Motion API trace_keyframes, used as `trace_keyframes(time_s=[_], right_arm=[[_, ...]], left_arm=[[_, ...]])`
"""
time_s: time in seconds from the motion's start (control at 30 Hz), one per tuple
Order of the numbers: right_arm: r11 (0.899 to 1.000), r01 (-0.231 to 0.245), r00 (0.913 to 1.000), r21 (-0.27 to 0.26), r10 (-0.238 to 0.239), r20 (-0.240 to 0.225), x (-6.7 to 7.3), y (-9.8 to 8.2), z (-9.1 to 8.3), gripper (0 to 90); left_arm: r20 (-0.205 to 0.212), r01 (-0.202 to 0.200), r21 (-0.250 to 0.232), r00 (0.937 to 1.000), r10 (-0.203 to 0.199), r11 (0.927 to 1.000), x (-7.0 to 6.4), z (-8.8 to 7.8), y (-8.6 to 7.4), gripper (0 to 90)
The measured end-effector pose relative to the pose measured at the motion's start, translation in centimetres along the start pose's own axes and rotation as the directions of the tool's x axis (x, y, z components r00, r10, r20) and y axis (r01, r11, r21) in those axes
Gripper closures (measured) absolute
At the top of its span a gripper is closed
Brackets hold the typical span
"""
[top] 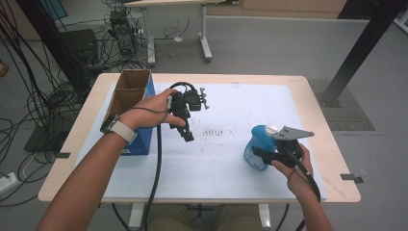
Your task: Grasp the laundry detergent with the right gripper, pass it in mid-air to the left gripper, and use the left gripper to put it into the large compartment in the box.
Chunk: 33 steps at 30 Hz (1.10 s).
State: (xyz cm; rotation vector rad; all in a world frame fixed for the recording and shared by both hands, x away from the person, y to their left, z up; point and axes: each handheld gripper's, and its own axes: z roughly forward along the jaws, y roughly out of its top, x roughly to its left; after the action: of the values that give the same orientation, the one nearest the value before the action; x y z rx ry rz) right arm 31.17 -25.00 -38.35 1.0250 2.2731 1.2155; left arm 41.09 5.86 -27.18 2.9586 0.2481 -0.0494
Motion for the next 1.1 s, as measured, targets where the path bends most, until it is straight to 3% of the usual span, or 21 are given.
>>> trace_keyframes(time_s=[1.1], right_arm=[[1.0,0.006,1.0,-0.008,-0.006,0.001,-0.01,-0.08,0.0,44.0]], left_arm=[[-0.003,0.005,-0.006,1.0,-0.005,1.0,-0.04,0.03,-0.05,9.8]])
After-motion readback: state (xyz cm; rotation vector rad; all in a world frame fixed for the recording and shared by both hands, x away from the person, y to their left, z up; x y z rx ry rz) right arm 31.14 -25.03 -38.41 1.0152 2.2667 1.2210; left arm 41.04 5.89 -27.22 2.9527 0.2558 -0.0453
